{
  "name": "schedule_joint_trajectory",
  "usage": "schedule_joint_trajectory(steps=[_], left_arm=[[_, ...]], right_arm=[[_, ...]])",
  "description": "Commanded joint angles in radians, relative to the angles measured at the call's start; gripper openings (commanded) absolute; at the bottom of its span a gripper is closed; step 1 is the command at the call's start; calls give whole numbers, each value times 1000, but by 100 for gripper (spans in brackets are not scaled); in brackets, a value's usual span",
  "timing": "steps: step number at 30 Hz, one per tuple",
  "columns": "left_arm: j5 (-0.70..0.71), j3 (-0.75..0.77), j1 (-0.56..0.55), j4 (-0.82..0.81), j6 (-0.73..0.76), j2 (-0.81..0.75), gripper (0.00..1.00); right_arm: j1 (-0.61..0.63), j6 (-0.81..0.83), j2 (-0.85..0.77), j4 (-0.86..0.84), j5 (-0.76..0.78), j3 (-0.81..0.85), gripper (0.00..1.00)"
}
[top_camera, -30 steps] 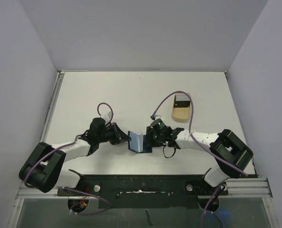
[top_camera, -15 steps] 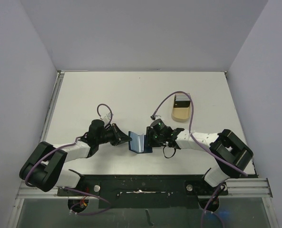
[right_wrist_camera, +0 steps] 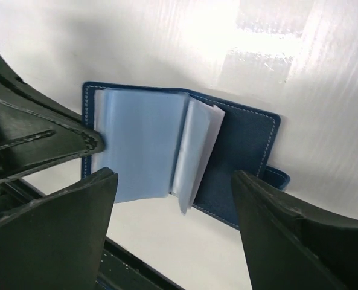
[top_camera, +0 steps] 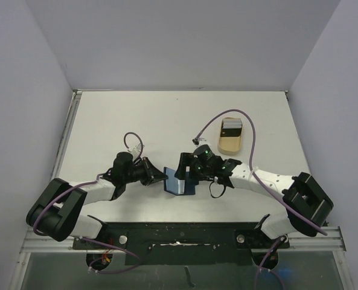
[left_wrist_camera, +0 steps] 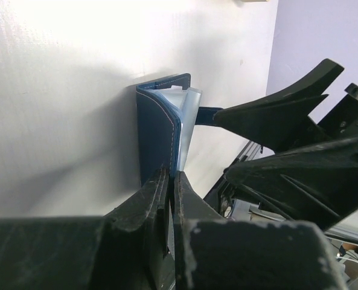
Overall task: Put the credit cards into the card holder
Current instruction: Open the card holder at the center of the board.
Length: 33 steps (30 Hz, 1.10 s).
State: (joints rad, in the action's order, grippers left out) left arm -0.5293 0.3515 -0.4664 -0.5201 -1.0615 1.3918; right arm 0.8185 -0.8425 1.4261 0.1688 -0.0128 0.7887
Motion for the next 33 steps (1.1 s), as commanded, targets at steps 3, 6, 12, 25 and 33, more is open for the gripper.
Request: schedule_joint_trajectory(steps=[3, 6, 12, 25, 33], left_arm=[[-20, 23, -5, -67, -4, 3, 0], [-13, 21, -5, -63, -6, -1, 0], [-5, 14, -5, -60, -9, -9, 0], [-7, 10, -5, -66, -12, -8, 0], [-10, 6, -5, -63, -13, -20, 0]], right_arm=[[29, -1, 10, -22, -26, 65, 79], [40, -6, 33, -34, -37, 71, 79], [45, -7, 72, -52, -60, 79, 80], [49, -11, 120, -74, -82, 85, 81], [50, -5, 135, -53, -44, 75, 79]])
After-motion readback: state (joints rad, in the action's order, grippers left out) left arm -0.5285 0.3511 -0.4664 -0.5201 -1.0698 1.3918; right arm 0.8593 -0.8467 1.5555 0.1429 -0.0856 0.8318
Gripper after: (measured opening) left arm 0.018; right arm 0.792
